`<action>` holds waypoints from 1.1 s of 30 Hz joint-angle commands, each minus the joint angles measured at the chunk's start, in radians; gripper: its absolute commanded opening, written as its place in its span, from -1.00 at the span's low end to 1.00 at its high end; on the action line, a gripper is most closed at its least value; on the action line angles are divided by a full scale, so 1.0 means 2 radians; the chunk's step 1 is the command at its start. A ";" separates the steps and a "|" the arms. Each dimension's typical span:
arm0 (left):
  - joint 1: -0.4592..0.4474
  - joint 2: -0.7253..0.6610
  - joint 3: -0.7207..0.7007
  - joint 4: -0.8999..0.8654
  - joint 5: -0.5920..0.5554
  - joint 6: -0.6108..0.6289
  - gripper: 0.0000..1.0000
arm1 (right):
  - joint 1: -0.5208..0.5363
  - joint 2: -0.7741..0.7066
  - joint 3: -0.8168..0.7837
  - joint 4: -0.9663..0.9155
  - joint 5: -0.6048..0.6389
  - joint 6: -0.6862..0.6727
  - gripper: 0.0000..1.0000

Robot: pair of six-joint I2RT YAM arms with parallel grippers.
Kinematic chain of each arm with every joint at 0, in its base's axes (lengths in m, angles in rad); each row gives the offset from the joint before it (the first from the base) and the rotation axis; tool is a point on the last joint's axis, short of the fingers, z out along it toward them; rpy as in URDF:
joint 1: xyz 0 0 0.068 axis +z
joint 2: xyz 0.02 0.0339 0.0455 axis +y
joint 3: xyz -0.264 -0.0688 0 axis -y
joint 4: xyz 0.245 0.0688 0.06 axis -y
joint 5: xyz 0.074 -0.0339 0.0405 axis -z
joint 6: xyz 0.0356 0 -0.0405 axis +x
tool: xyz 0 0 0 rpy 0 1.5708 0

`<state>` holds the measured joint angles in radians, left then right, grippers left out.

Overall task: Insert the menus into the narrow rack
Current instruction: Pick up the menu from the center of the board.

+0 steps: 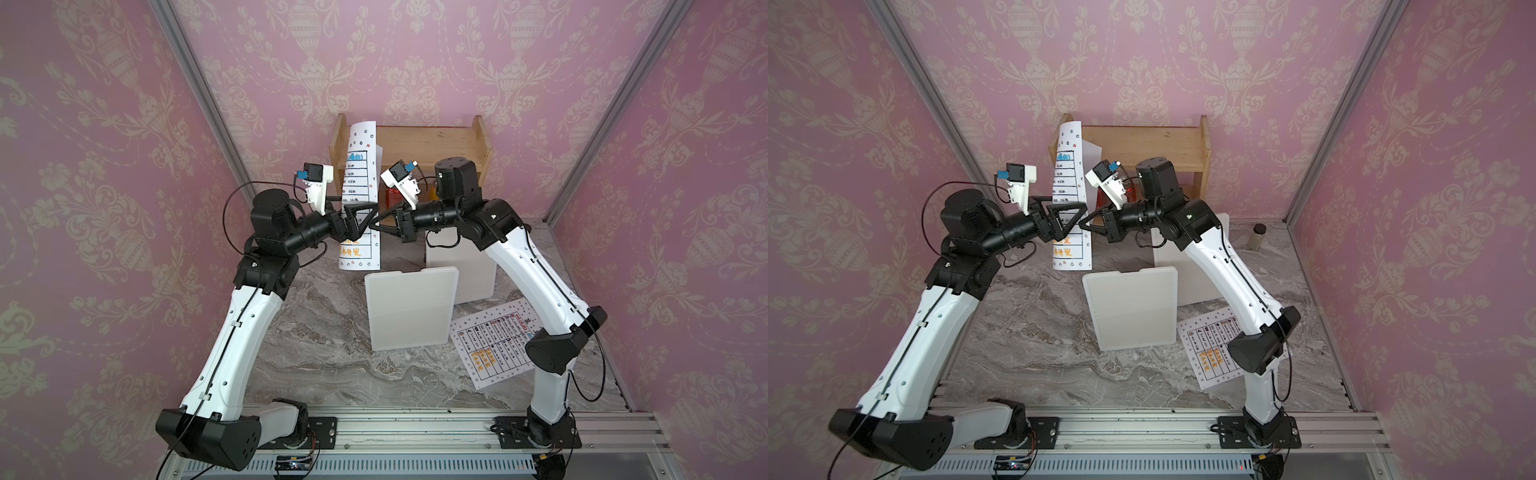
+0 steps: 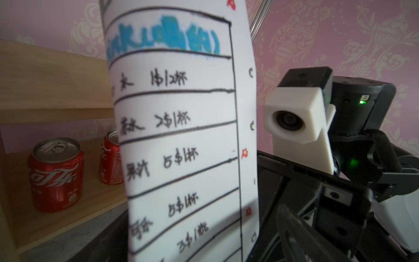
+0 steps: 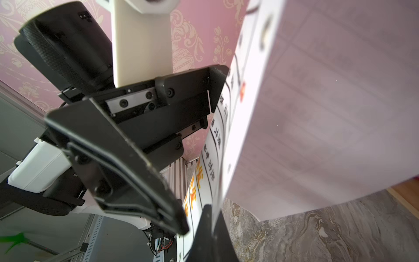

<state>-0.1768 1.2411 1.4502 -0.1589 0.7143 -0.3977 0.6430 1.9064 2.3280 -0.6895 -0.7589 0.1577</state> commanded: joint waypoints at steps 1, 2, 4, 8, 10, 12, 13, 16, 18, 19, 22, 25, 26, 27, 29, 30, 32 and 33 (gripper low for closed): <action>0.011 -0.024 -0.018 -0.016 -0.033 0.008 0.98 | -0.002 -0.036 -0.031 0.021 0.011 -0.003 -1.00; 0.018 -0.031 -0.025 -0.018 -0.044 0.003 0.98 | -0.004 -0.044 -0.043 0.025 0.016 -0.006 -1.00; 0.037 -0.048 -0.044 -0.013 -0.064 -0.019 0.98 | -0.007 -0.058 -0.060 0.025 0.026 -0.011 -1.00; 0.083 -0.073 -0.101 0.025 -0.042 -0.110 0.98 | -0.017 -0.083 -0.087 0.028 0.032 -0.013 -1.00; 0.088 -0.082 -0.147 0.067 -0.015 -0.164 0.98 | -0.022 -0.097 -0.107 0.042 0.033 -0.008 -1.00; 0.088 -0.104 -0.210 0.138 0.003 -0.221 0.98 | -0.023 -0.112 -0.135 0.066 0.039 -0.002 -1.00; 0.088 -0.115 -0.236 0.169 0.006 -0.247 0.98 | -0.023 -0.118 -0.147 0.075 0.044 0.001 -1.00; 0.087 -0.152 -0.296 0.197 0.005 -0.277 0.98 | -0.024 -0.129 -0.173 0.092 0.055 0.008 -1.00; 0.085 -0.176 -0.337 0.227 0.006 -0.306 0.98 | -0.023 -0.141 -0.201 0.119 0.066 0.018 -1.00; 0.085 -0.184 -0.353 0.240 0.003 -0.317 0.98 | -0.023 -0.147 -0.213 0.132 0.073 0.024 -1.00; 0.085 -0.208 -0.387 0.258 -0.010 -0.330 0.98 | -0.024 -0.158 -0.236 0.160 0.082 0.039 -1.00; 0.084 -0.192 -0.401 0.321 -0.005 -0.380 0.98 | -0.023 -0.159 -0.234 0.168 0.078 0.052 -1.00; 0.085 -0.179 -0.405 0.358 0.000 -0.408 0.98 | -0.023 -0.159 -0.231 0.169 0.079 0.056 -1.00; 0.085 -0.167 -0.412 0.389 -0.001 -0.442 0.98 | -0.023 -0.159 -0.228 0.173 0.080 0.060 -1.00; 0.085 -0.140 -0.425 0.459 -0.005 -0.496 0.98 | -0.023 -0.161 -0.222 0.187 0.071 0.072 -1.00; 0.085 -0.126 -0.429 0.487 -0.006 -0.519 0.98 | -0.023 -0.160 -0.219 0.196 0.063 0.082 -1.00; 0.085 -0.105 -0.433 0.527 -0.007 -0.550 0.98 | -0.022 -0.160 -0.210 0.208 0.060 0.094 -1.00; 0.085 -0.098 -0.435 0.539 -0.010 -0.562 0.98 | -0.022 -0.160 -0.208 0.214 0.060 0.100 -1.00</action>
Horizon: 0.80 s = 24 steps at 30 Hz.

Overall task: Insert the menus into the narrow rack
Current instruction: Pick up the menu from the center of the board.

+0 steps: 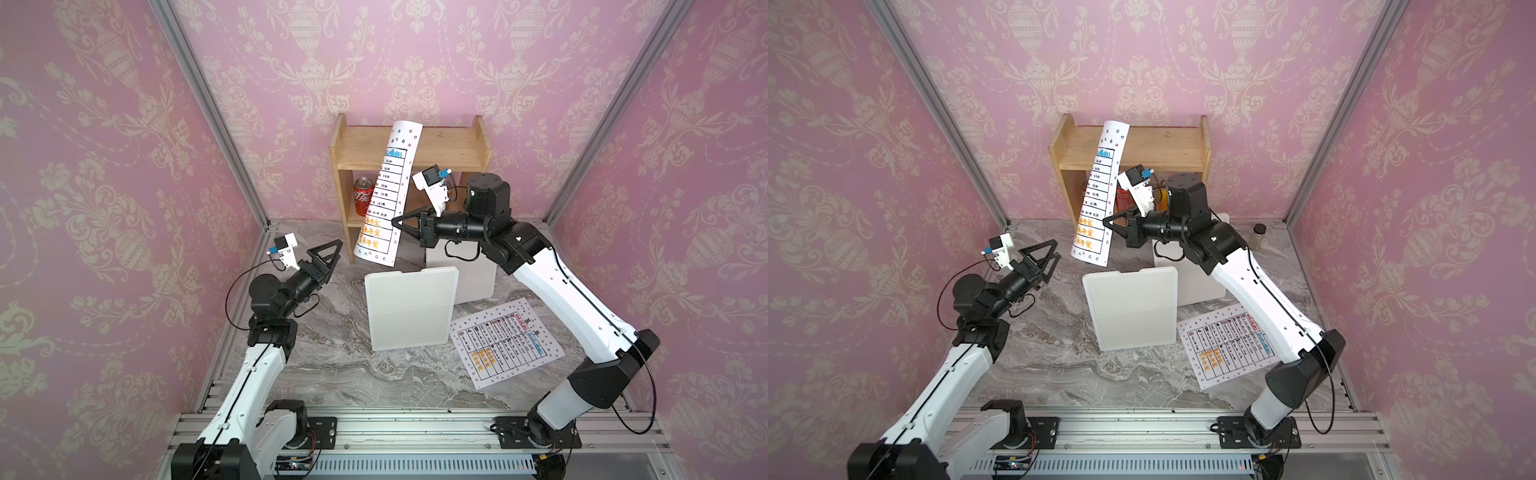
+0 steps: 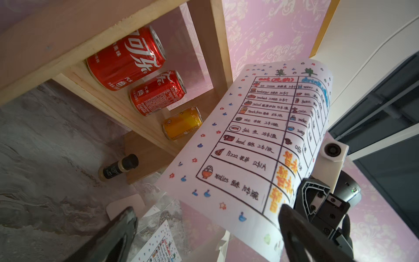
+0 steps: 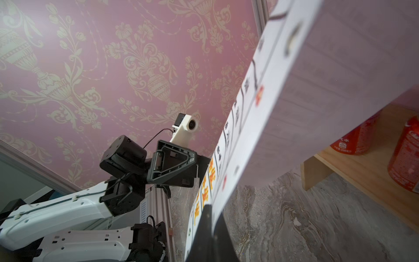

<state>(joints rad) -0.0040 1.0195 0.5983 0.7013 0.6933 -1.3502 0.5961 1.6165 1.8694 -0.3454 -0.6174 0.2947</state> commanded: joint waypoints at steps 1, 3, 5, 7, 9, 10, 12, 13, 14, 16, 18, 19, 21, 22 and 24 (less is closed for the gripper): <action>-0.002 0.016 -0.011 0.117 -0.003 -0.095 0.98 | 0.002 -0.015 0.024 0.047 -0.013 0.035 -1.00; -0.003 0.020 -0.012 0.130 -0.008 -0.105 0.98 | 0.003 -0.013 0.030 0.053 -0.018 0.043 -1.00; -0.003 0.019 -0.011 0.130 -0.016 -0.111 0.98 | 0.005 -0.010 0.035 0.055 -0.022 0.046 -1.00; -0.005 0.023 -0.007 0.144 -0.022 -0.126 0.98 | 0.010 -0.010 0.034 0.056 -0.020 0.044 -1.00; -0.006 0.030 -0.003 0.165 -0.028 -0.149 0.98 | 0.014 -0.008 0.034 0.056 -0.016 0.041 -1.00; -0.007 0.034 -0.002 0.175 -0.031 -0.162 0.98 | 0.016 -0.007 0.033 0.057 -0.016 0.041 -1.00; -0.011 0.043 -0.002 0.193 -0.037 -0.182 0.98 | 0.019 -0.006 0.033 0.057 -0.012 0.040 -1.00; -0.014 0.048 -0.001 0.201 -0.038 -0.191 0.98 | 0.020 -0.005 0.033 0.059 -0.012 0.040 -1.00; -0.018 0.052 -0.002 0.209 -0.040 -0.200 0.99 | 0.022 -0.005 0.032 0.062 -0.012 0.040 -1.00; -0.028 0.061 -0.004 0.228 -0.048 -0.215 0.98 | 0.024 -0.004 0.032 0.065 -0.009 0.040 -1.00; -0.032 0.066 -0.005 0.239 -0.052 -0.235 0.98 | 0.026 -0.002 0.037 0.060 -0.003 0.033 -1.00; -0.032 0.067 -0.008 0.246 -0.054 -0.245 0.98 | 0.026 -0.001 0.040 0.057 0.002 0.029 -1.00; -0.032 0.066 -0.012 0.246 -0.056 -0.260 0.98 | 0.026 0.002 0.044 0.050 0.007 0.022 -1.00; -0.032 0.064 -0.015 0.246 -0.059 -0.267 0.98 | 0.026 0.003 0.045 0.047 0.009 0.020 -1.00; -0.032 0.059 -0.021 0.245 -0.067 -0.279 0.98 | 0.026 0.002 0.043 0.050 0.011 0.019 -1.00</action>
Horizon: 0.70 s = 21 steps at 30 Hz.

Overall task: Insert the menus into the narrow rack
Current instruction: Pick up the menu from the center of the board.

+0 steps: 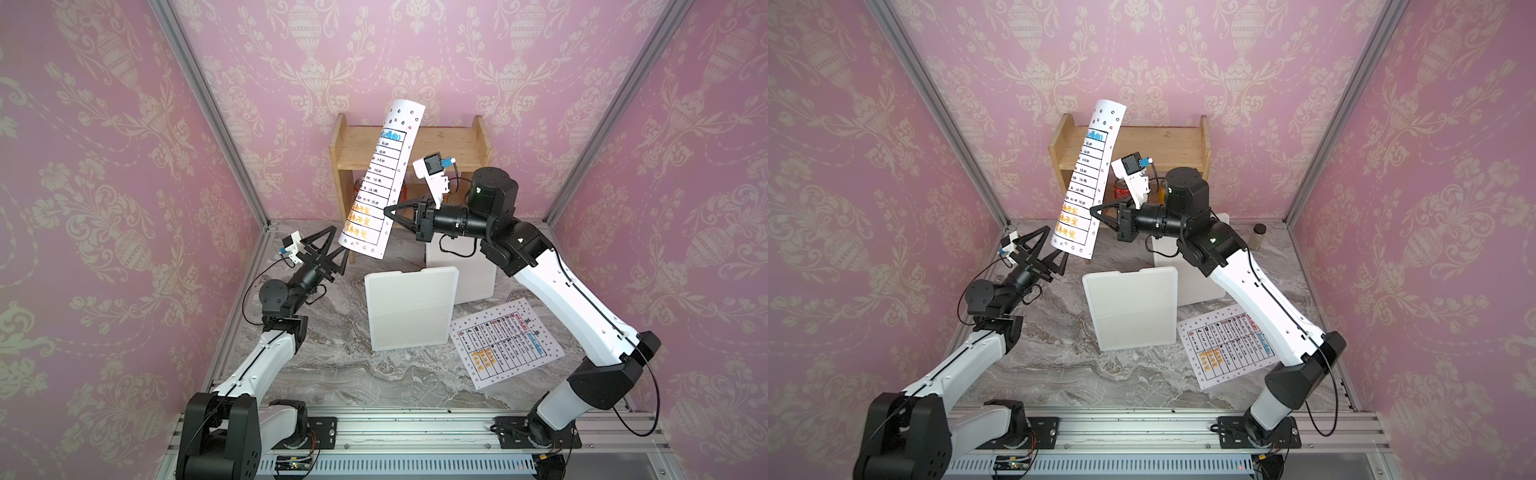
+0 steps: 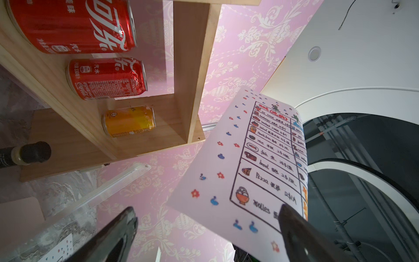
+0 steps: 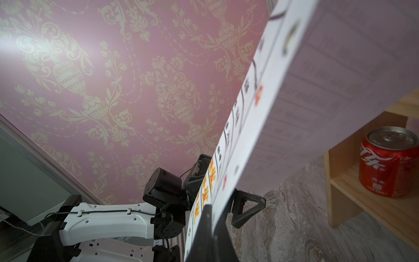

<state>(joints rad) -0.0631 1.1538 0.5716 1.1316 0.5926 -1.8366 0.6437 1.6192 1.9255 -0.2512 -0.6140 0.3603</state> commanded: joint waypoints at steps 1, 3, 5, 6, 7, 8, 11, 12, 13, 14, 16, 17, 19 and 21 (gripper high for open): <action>-0.003 -0.010 -0.009 0.030 -0.021 -0.040 0.98 | 0.002 0.000 0.012 0.006 0.009 -0.012 -1.00; -0.007 -0.015 -0.006 0.025 -0.028 -0.041 0.98 | 0.003 -0.001 0.007 0.011 0.009 -0.010 -1.00; -0.016 -0.015 0.000 0.019 -0.038 -0.040 0.98 | 0.004 -0.002 0.001 0.018 0.008 -0.008 -1.00; -0.022 -0.014 0.002 0.018 -0.043 -0.039 0.98 | 0.004 -0.002 -0.001 0.020 0.006 -0.006 -1.00; -0.028 -0.013 0.003 0.018 -0.049 -0.039 0.98 | 0.006 -0.002 -0.002 0.021 0.006 -0.006 -1.00; -0.034 -0.012 0.005 0.019 -0.056 -0.038 0.99 | 0.007 -0.002 -0.003 0.021 0.005 -0.007 -1.00; -0.045 -0.010 0.015 0.019 -0.060 -0.038 0.98 | 0.009 -0.004 -0.006 0.022 0.004 -0.008 -1.00; -0.046 -0.010 0.017 0.019 -0.061 -0.037 0.99 | 0.009 -0.007 -0.008 0.023 0.002 -0.009 -1.00; -0.047 -0.013 0.018 0.016 -0.063 -0.037 0.98 | 0.009 -0.008 -0.012 0.025 0.002 -0.010 -1.00; -0.046 -0.014 0.016 0.013 -0.068 -0.037 0.98 | 0.009 -0.010 -0.015 0.026 0.002 -0.011 -1.00; -0.047 -0.017 0.017 0.010 -0.071 -0.036 0.98 | 0.009 -0.015 -0.021 0.023 0.003 -0.014 -1.00; -0.046 -0.018 0.018 0.010 -0.074 -0.035 0.98 | 0.009 -0.018 -0.025 0.021 0.003 -0.016 -1.00; -0.046 -0.016 0.022 0.007 -0.074 -0.032 0.98 | 0.009 -0.026 -0.038 0.021 0.003 -0.019 -1.00; -0.046 -0.012 0.024 0.009 -0.076 -0.029 0.95 | 0.009 -0.034 -0.050 0.020 0.004 -0.022 -1.00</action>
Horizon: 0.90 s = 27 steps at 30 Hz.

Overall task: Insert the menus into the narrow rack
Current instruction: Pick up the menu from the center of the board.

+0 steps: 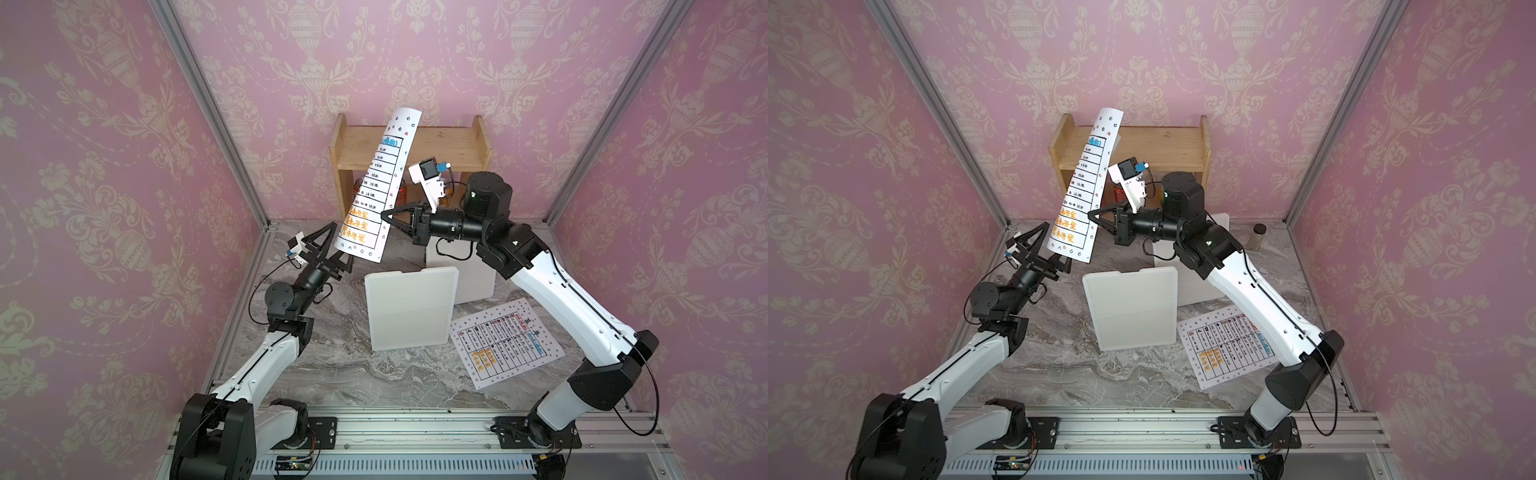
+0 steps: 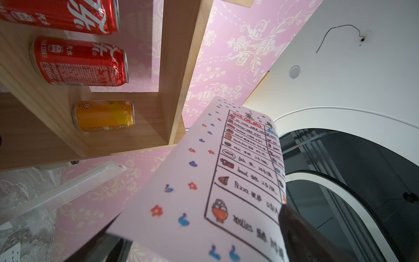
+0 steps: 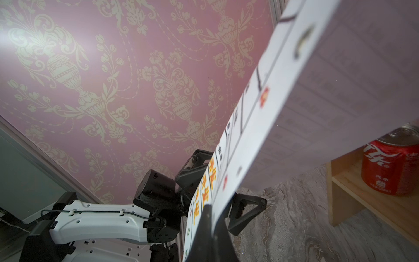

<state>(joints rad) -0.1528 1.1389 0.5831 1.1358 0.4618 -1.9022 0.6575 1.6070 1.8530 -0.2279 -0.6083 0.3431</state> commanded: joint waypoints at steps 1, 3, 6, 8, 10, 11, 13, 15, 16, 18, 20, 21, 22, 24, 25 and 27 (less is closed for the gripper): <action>-0.002 -0.002 0.018 0.009 -0.012 0.004 0.93 | 0.002 -0.031 -0.020 0.005 0.003 -0.017 -1.00; -0.001 0.002 0.018 0.013 -0.013 0.004 0.91 | 0.002 -0.039 -0.030 -0.005 0.009 -0.027 -1.00; -0.001 0.007 0.018 0.013 -0.012 0.010 0.89 | 0.002 -0.048 -0.039 -0.019 0.014 -0.039 -1.00; 0.001 0.009 0.021 0.011 -0.012 0.017 0.89 | 0.002 -0.053 -0.044 -0.029 0.015 -0.047 -1.00; 0.003 0.012 0.027 0.010 -0.010 0.023 0.88 | 0.002 -0.056 -0.047 -0.044 0.020 -0.058 -1.00; 0.005 0.013 0.031 0.010 -0.007 0.028 0.88 | 0.001 -0.058 -0.047 -0.051 0.024 -0.065 -1.00; 0.011 0.015 0.043 0.005 0.001 0.036 0.89 | -0.002 -0.060 -0.050 -0.065 0.027 -0.074 -1.00; 0.018 0.020 0.056 0.005 0.009 0.043 0.90 | -0.007 -0.062 -0.053 -0.077 0.026 -0.081 -1.00; 0.021 0.023 0.063 0.006 0.015 0.048 0.90 | -0.009 -0.062 -0.055 -0.082 0.025 -0.085 -1.00; 0.024 0.035 0.071 0.012 0.024 0.054 0.92 | -0.012 -0.063 -0.058 -0.089 0.025 -0.092 -1.00; 0.025 0.057 0.096 0.036 0.029 0.048 0.93 | -0.016 -0.062 -0.058 -0.097 0.026 -0.099 -1.00; 0.025 0.068 0.102 0.051 0.031 0.043 0.93 | -0.018 -0.061 -0.060 -0.100 0.026 -0.101 -1.00; 0.025 0.082 0.109 0.069 0.035 0.038 0.92 | -0.020 -0.060 -0.060 -0.101 0.026 -0.102 -1.00; 0.026 0.105 0.120 0.097 0.039 0.029 0.91 | -0.023 -0.057 -0.060 -0.107 0.027 -0.107 -1.00; 0.026 0.117 0.126 0.110 0.041 0.024 0.91 | -0.024 -0.056 -0.060 -0.111 0.029 -0.110 -1.00; 0.027 0.134 0.139 0.123 0.049 0.021 0.90 | -0.029 -0.055 -0.059 -0.116 0.030 -0.115 -1.00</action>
<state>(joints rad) -0.1066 1.3758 0.8177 1.2701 0.5041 -1.8492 0.6090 1.5017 1.7405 -0.4305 -0.5594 0.1520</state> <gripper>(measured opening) 0.952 0.058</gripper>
